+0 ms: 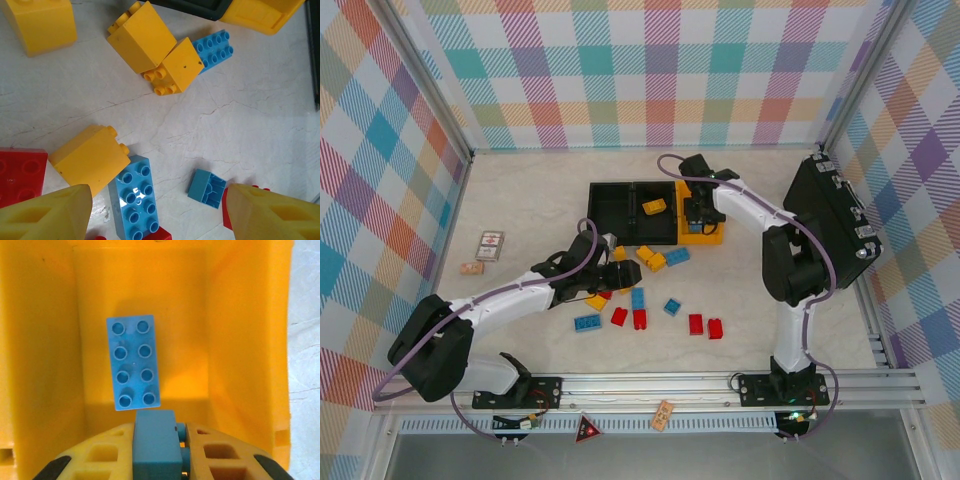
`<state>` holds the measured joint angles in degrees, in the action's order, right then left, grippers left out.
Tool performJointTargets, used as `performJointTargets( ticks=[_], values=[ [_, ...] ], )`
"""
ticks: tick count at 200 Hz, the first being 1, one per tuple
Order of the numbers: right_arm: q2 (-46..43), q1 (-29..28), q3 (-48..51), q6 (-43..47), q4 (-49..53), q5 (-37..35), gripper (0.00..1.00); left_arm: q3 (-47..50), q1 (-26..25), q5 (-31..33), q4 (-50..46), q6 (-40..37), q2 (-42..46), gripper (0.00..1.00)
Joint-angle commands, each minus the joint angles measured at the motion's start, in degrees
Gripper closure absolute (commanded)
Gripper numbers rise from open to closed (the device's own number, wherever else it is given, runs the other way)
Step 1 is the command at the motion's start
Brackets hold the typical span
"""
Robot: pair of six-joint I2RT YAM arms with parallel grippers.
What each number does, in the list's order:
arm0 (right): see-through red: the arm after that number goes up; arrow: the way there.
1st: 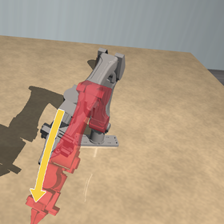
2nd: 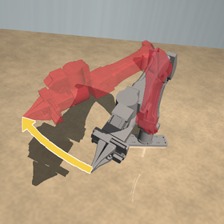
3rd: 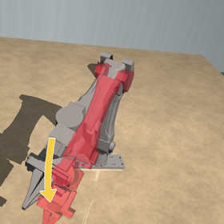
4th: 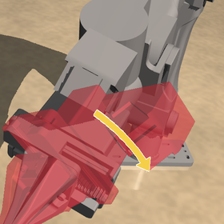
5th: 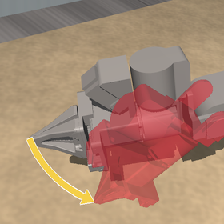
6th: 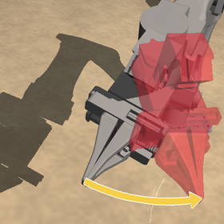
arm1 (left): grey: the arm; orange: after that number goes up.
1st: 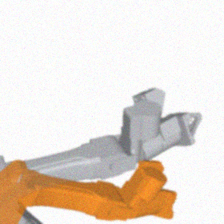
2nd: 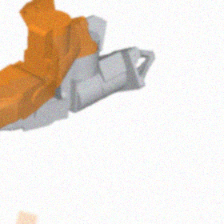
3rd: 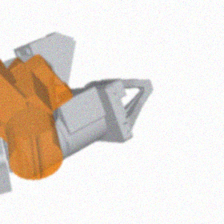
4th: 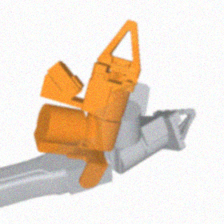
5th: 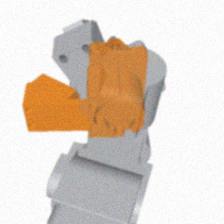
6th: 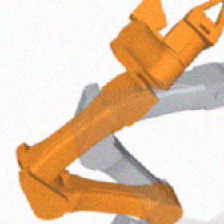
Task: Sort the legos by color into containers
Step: Place the lego in the container, then pick up the lego from the center of the table.
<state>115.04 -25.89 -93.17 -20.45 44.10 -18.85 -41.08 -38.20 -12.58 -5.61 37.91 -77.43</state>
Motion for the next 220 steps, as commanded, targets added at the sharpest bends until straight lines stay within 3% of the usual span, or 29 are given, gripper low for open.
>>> performJointTargets(
  ticks=[1, 60, 122, 220],
  values=[
    [1.08, 0.1, -1.84, 1.52, 1.48, -3.88, 0.77, -1.19, -0.72, 0.34, 0.98, -0.29, -0.53, 0.29],
    [1.99, 0.12, -3.29, 1.4, 2.22, -4.75, 0.58, -1.43, -0.74, 0.14, 0.87, -0.22, -0.82, 0.29],
    [-5.34, -1.44, 1.02, 0.87, 0.57, -1.11, 0.57, -1.28, -0.74, 2.25, -1.05, -0.21, 0.98, 0.29],
    [-24.6, -3.47, 21.41, -3.04, -5.95, 9.27, 0.5, -6.78, -2.22, 5.81, -9.76, 0.55, -4.15, 0.29]
  ],
)
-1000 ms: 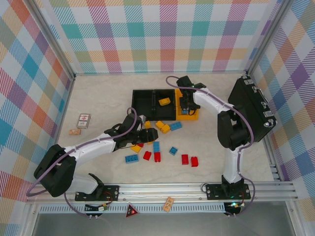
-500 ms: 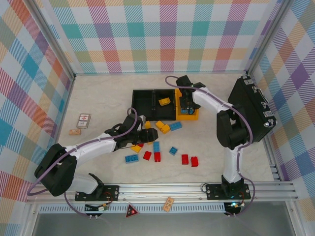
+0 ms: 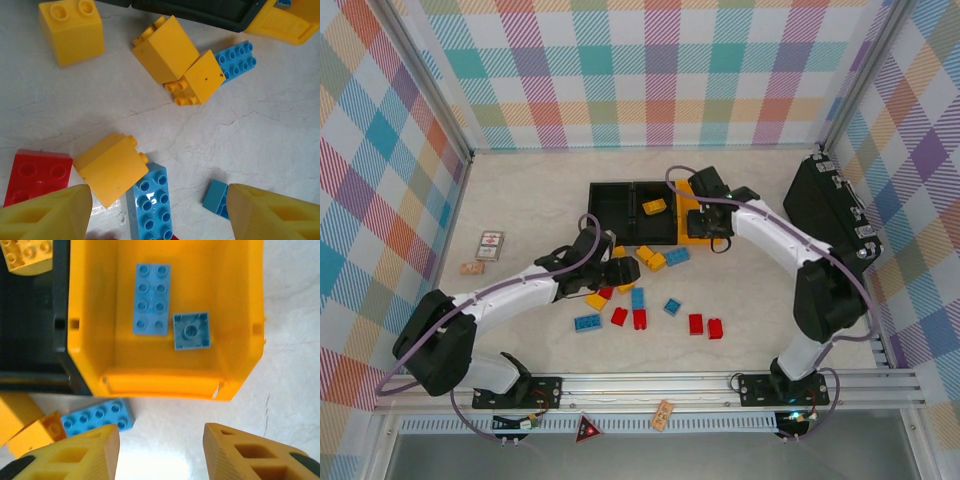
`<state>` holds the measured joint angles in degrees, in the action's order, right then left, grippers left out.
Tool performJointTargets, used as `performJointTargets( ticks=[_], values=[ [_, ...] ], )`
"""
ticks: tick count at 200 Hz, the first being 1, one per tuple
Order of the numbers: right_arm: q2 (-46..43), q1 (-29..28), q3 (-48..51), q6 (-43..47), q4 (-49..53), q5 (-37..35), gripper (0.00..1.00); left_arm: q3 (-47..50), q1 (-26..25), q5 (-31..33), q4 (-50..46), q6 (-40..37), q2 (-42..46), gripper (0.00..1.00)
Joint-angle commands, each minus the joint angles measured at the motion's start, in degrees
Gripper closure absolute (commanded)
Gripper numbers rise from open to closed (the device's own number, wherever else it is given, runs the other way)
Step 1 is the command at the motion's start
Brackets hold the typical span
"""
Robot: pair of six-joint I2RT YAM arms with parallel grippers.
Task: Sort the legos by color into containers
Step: Pick up the lego from the center of the table.
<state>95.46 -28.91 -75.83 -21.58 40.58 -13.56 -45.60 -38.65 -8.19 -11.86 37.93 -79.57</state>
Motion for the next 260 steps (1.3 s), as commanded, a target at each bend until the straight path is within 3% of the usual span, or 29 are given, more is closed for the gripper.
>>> performJointTargets(
  ticks=[1, 50, 96, 173, 238, 260],
  values=[
    [-5.19, -0.45, 4.27, -1.98, -2.48, 4.07, 0.5, -2.36, -1.9, 1.51, -3.56, 0.64, -2.13, 0.29],
    [-11.97, -0.45, 11.27, -4.38, -2.9, 5.4, 0.48, -10.92, -5.5, 8.23, -17.52, 5.31, -9.42, 0.26],
    [-18.9, -0.76, 18.23, -7.34, -5.25, 9.03, 0.48, -15.18, -7.68, 14.33, -23.55, 11.64, -14.63, 0.24],
    [-26.7, -0.8, 25.37, -9.49, -4.84, 9.17, 0.47, -20.67, -8.2, 16.97, -23.99, 14.01, -21.42, 0.24],
    [-26.03, -0.81, 26.44, -9.89, -6.03, 9.47, 0.47, -24.63, -8.7, 17.05, -25.35, 12.43, -25.98, 0.37],
    [-25.42, -0.89, 26.44, -9.97, -6.32, 9.56, 0.47, -26.72, -9.23, 19.09, -28.51, 11.38, -27.92, 0.38]
  ],
)
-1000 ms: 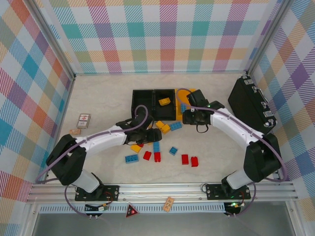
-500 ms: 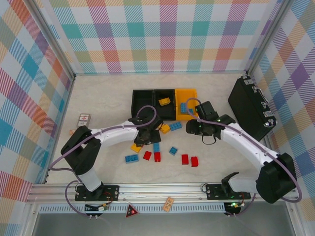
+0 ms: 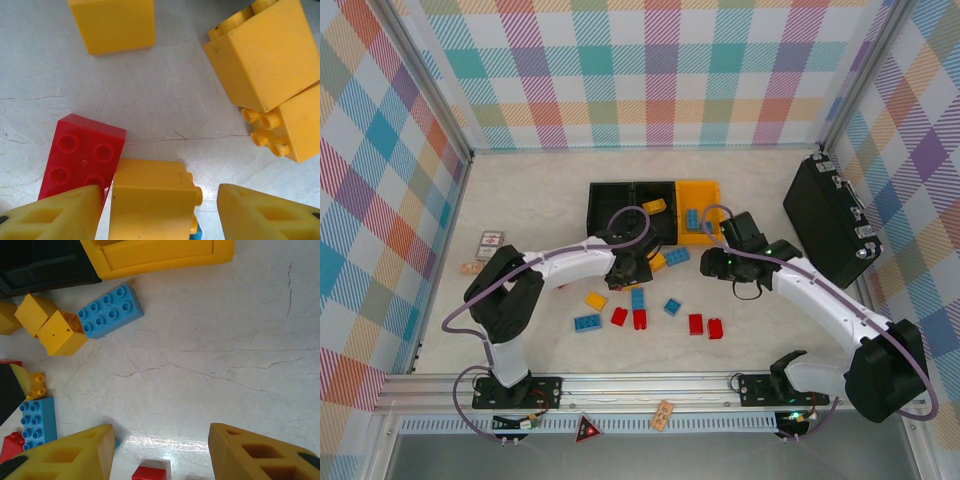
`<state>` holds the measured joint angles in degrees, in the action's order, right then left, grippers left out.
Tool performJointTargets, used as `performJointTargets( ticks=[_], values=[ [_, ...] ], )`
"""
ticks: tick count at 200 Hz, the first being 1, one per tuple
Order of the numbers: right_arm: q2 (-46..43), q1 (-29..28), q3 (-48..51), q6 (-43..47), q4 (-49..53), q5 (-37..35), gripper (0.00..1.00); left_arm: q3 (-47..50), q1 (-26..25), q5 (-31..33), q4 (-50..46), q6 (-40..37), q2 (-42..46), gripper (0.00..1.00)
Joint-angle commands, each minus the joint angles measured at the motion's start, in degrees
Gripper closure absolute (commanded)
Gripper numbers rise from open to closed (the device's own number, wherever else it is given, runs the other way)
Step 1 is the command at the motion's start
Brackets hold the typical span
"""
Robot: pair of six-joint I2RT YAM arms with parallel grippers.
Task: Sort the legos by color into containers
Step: Pick up the lego from the center of the table.
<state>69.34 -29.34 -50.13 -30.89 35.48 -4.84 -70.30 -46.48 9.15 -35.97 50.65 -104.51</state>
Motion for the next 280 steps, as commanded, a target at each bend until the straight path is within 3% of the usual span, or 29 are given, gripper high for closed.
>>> performJointTargets(
  ticks=[1, 18, 54, 109, 219, 280],
  values=[
    [0.7, -0.41, 0.73, -0.66, -1.26, 0.86, 0.47, -2.07, -1.41, 1.84, -4.56, -1.43, -3.07, 0.38],
    [1.05, -0.36, 0.78, -0.79, -1.56, 1.05, 0.47, -3.21, -1.91, 3.14, -6.02, -2.17, -3.95, 0.45],
    [1.32, -0.36, 0.99, -1.01, -1.8, 0.71, 0.47, -6.46, -3.76, 6.93, -10.35, -4.02, -6.15, 0.46],
    [1.24, -0.37, 1.09, -1.32, -1.84, 0.42, 0.47, -6.82, -4.5, 7.23, -10.73, -4.53, -5.25, 0.63],
    [-1.51, -0.29, 1.78, -2.22, -1.21, 0.22, 0.47, -6.12, -4.17, 8.28, -10.52, -7.49, 2.7, 0.65],
    [-5.33, -0.26, 4.48, -2.51, -5.64, 6.91, 0.47, -9.01, -0.89, 8.04, -9.93, -10.54, 5.74, 0.65]
  ],
)
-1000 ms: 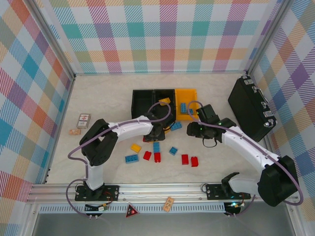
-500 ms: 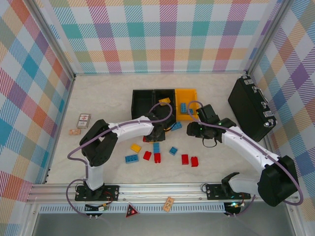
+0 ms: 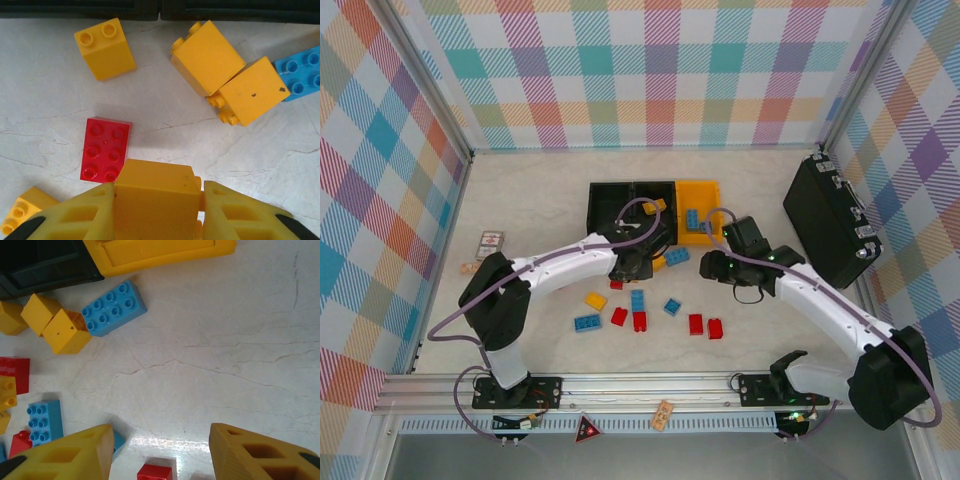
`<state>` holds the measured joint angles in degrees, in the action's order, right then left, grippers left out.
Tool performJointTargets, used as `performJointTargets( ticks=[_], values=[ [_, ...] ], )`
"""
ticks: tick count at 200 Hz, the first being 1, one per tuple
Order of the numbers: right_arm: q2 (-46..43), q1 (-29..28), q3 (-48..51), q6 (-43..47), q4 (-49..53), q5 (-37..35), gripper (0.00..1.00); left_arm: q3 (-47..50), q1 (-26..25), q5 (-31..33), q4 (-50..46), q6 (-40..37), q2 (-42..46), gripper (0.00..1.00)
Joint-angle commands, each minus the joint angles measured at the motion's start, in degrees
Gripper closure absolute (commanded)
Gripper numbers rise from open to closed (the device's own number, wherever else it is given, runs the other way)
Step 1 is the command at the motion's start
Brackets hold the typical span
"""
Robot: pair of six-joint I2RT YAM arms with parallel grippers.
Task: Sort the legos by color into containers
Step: Place the lego in the container.
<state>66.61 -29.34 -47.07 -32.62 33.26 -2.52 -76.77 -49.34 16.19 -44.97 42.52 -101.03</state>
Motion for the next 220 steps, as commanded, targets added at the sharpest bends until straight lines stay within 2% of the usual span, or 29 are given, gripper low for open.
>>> performJointTargets(
  ticks=[1, 41, 71, 177, 220],
  values=[
    [-2.66, -0.31, 1.52, -0.78, -3.57, 4.79, 0.47, -2.65, 2.06, 0.93, -0.87, -2.47, 2.3, 0.65],
    [-5.0, -0.28, 3.46, -0.63, -9.46, 11.72, 0.46, -7.38, 5.3, -1.46, 0.88, -4.93, 0.83, 0.64],
    [-5.41, -0.27, 4.4, -1.17, -11.7, 12.96, 0.45, -12.42, 6.64, -2.03, 1.45, -6.93, -1.86, 0.64],
    [-6.21, -0.28, 5.17, -2.1, -11.01, 10.99, 0.45, -32.91, 9.79, -4.8, 1.95, -10.87, -20.25, 0.64],
    [-6.44, -0.28, 5.83, -2.45, -11.02, 10.37, 0.45, -38.08, 10.34, -5.01, 1.23, -11.13, -25.59, 0.58]
  ],
)
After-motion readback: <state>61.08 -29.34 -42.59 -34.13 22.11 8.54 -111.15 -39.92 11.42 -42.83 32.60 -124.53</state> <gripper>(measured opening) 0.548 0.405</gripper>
